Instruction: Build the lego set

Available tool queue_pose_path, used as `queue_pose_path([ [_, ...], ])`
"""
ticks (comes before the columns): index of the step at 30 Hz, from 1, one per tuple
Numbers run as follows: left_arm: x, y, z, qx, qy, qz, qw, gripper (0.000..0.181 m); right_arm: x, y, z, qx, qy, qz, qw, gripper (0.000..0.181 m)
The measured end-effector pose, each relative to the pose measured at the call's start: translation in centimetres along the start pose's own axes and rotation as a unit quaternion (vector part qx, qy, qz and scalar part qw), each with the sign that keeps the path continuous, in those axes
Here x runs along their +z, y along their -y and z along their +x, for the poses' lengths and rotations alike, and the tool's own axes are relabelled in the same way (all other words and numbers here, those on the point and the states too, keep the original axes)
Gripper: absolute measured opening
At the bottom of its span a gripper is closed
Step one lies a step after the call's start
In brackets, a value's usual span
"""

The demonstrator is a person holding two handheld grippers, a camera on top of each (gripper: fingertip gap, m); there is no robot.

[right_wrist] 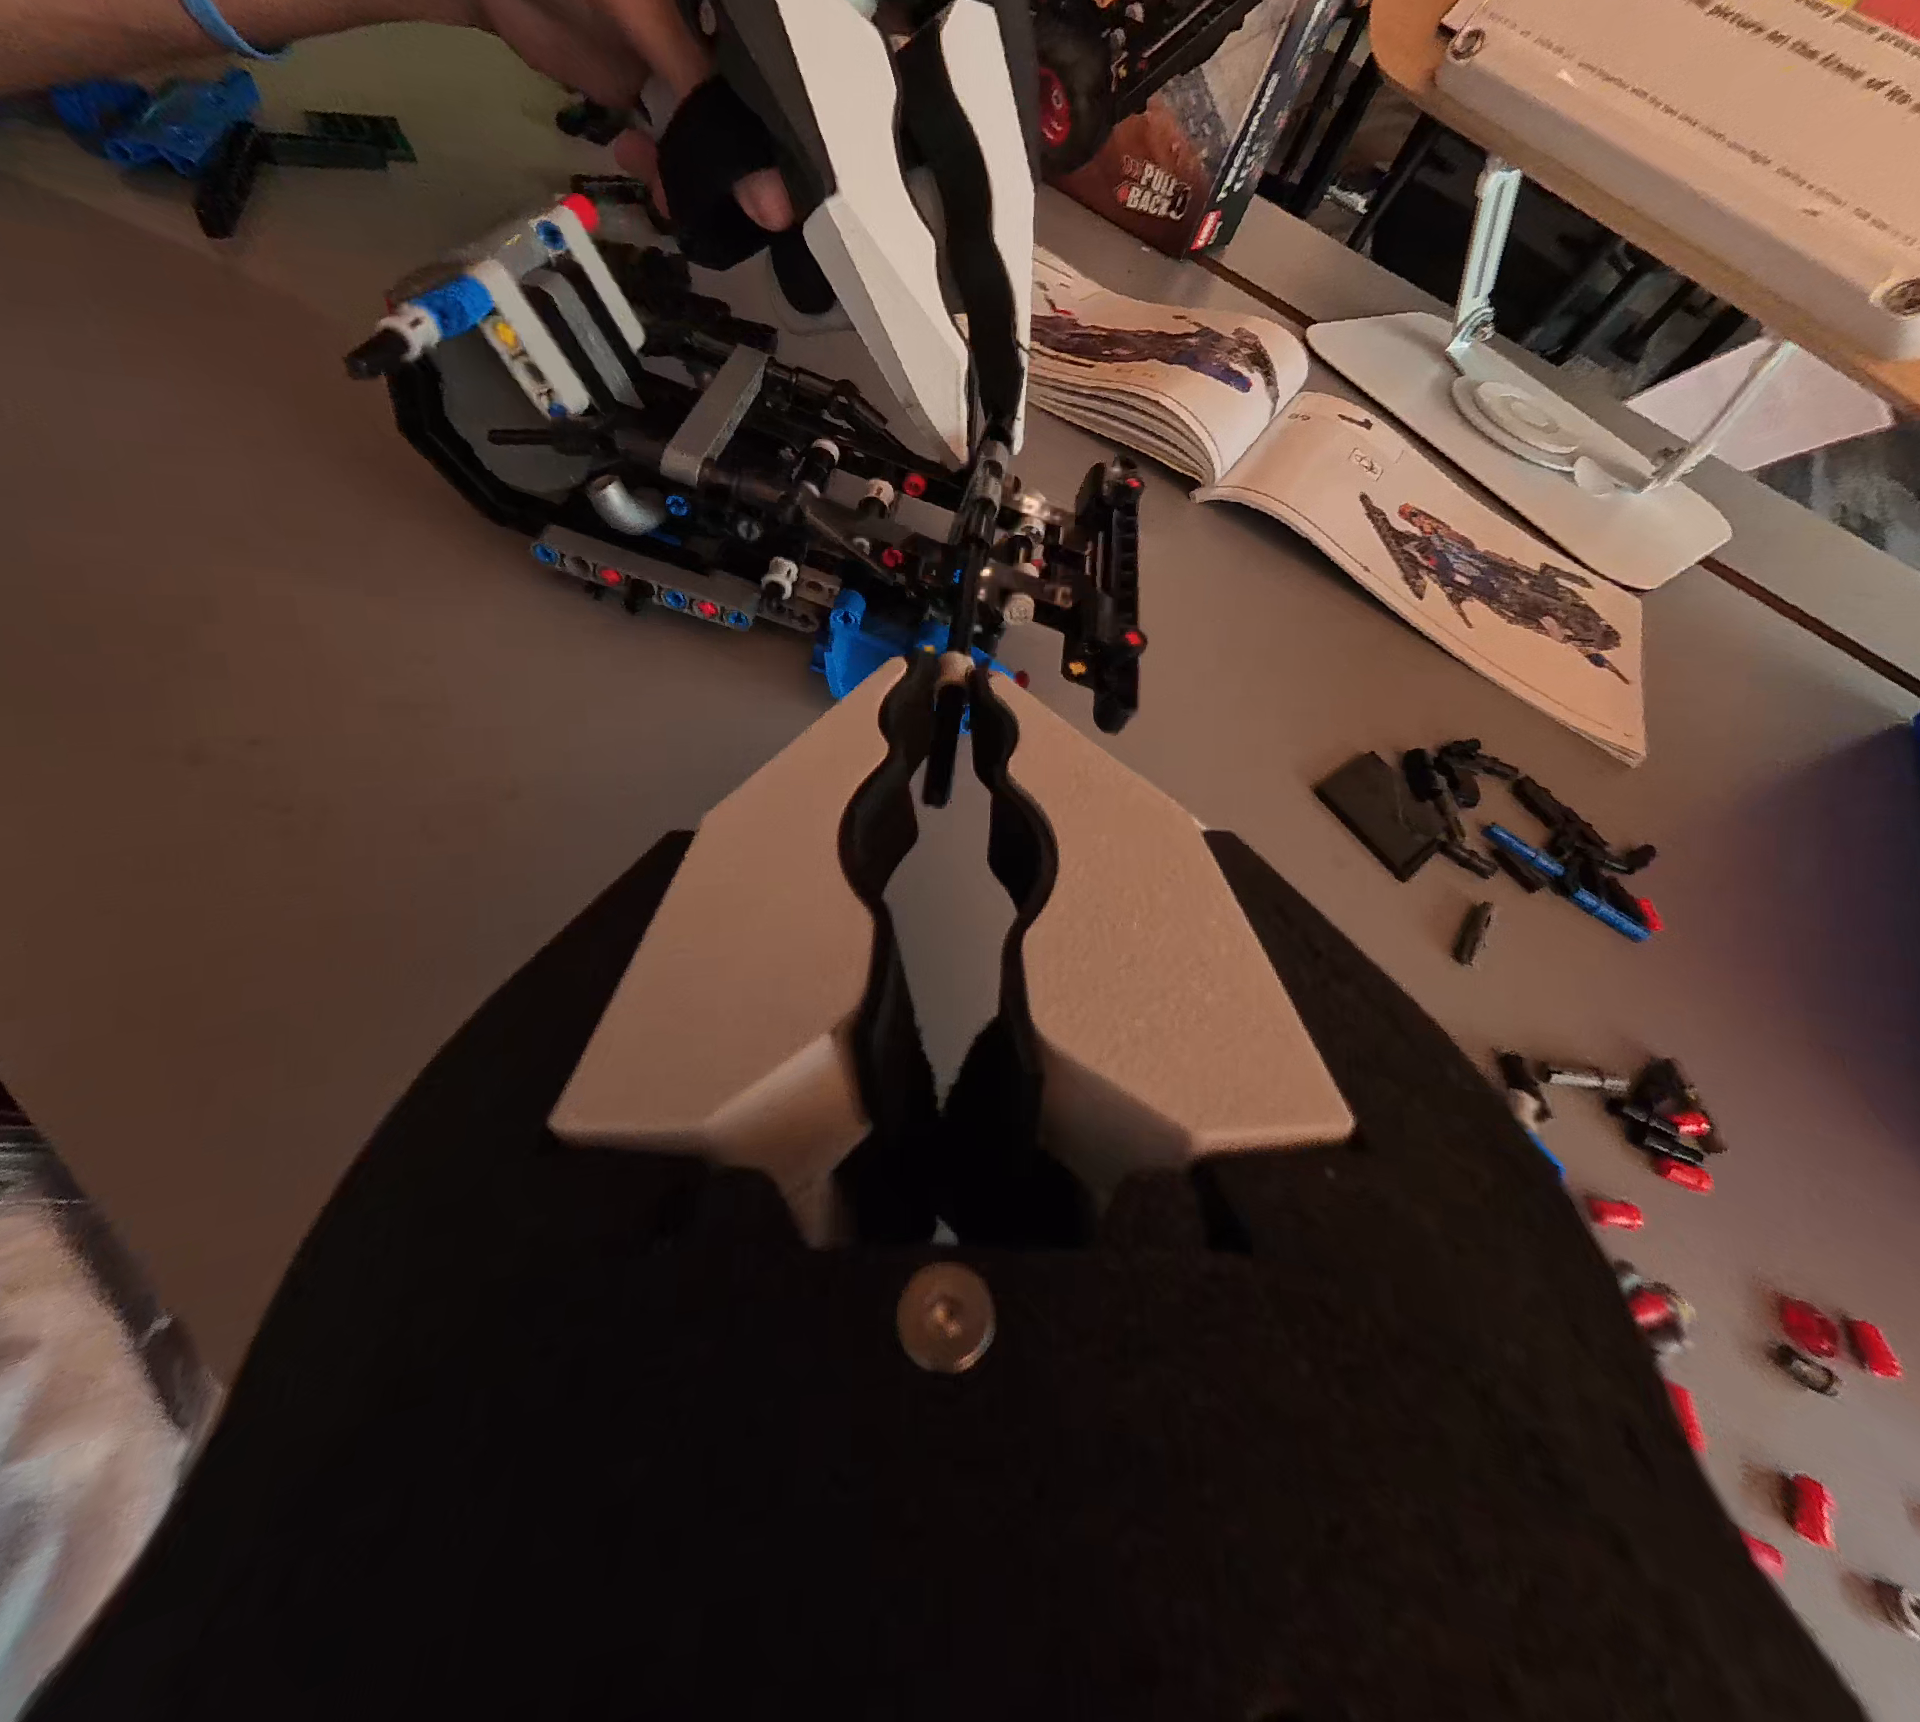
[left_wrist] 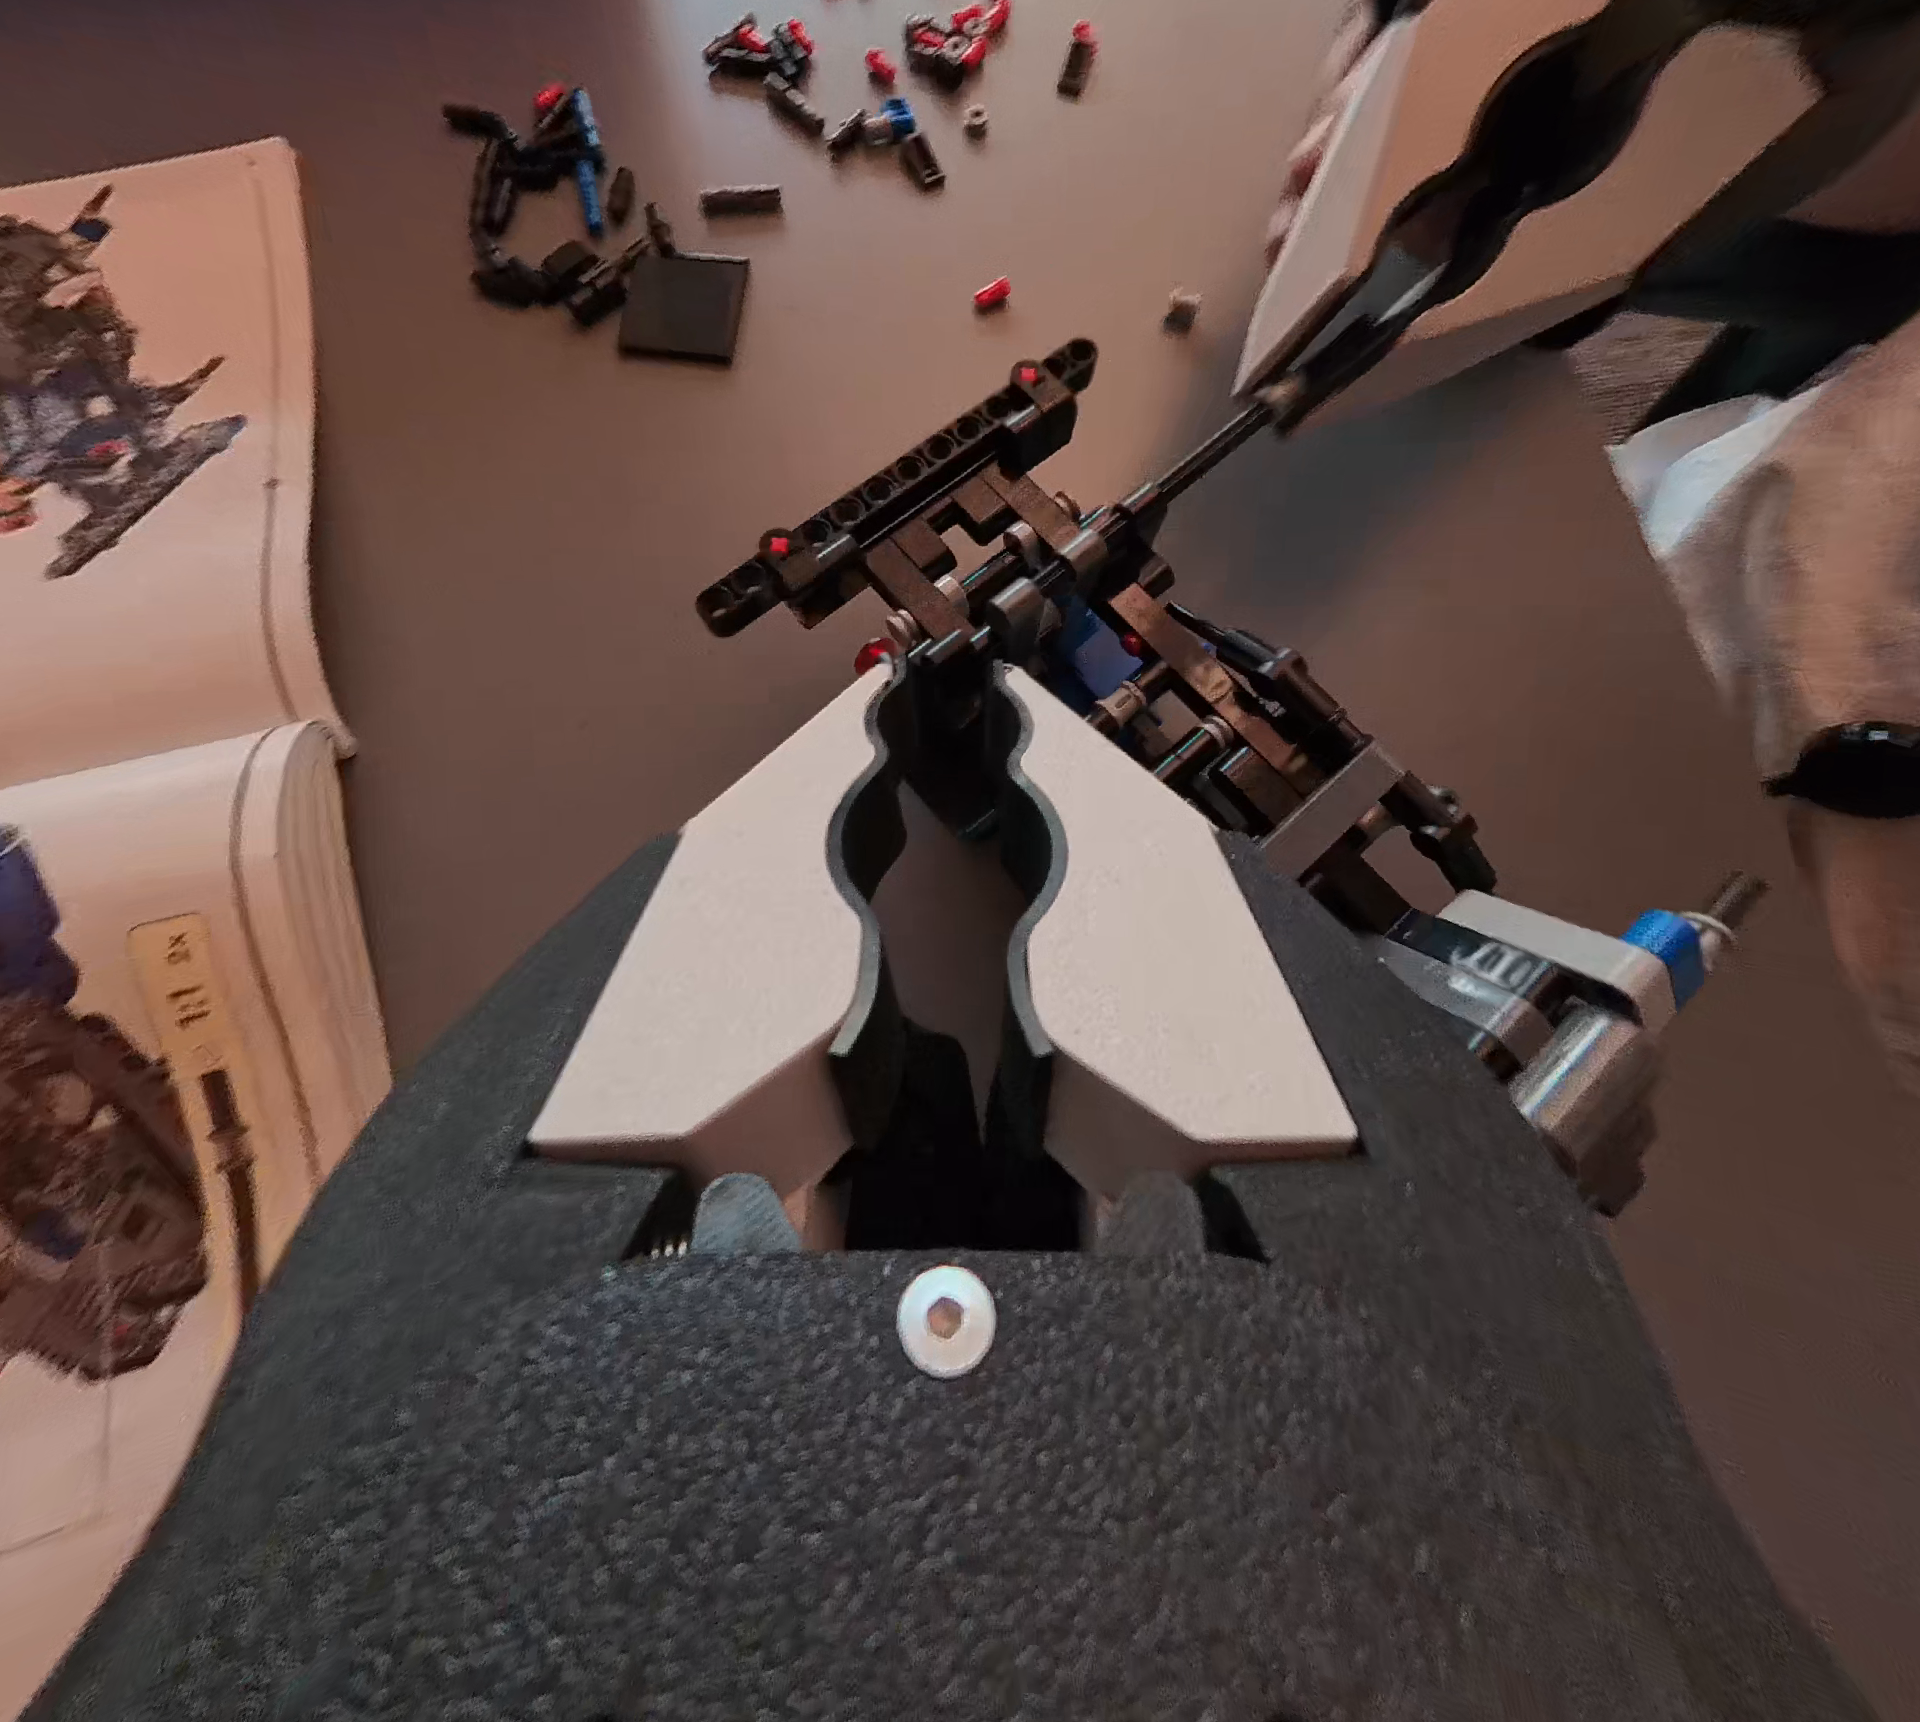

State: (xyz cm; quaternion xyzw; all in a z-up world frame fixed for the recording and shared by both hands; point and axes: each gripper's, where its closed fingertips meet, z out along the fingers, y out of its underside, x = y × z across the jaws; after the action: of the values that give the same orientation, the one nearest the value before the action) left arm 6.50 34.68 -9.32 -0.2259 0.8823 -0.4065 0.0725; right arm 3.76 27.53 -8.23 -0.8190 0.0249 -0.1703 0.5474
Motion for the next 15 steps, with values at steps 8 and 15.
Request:
queue_pose_path([
  [8,0.8,0.1,1.9,0.035,-0.018,-0.017,0.999,0.01,1.1,-0.1,-0.4,0.011,0.013,0.0,1.0,0.006],
  [15,-0.2,-0.1,1.4,0.023,-0.036,-0.001,0.999,0.014,-0.1,-0.1,-0.1,0.025,0.012,0.003,1.0,0.013],
])
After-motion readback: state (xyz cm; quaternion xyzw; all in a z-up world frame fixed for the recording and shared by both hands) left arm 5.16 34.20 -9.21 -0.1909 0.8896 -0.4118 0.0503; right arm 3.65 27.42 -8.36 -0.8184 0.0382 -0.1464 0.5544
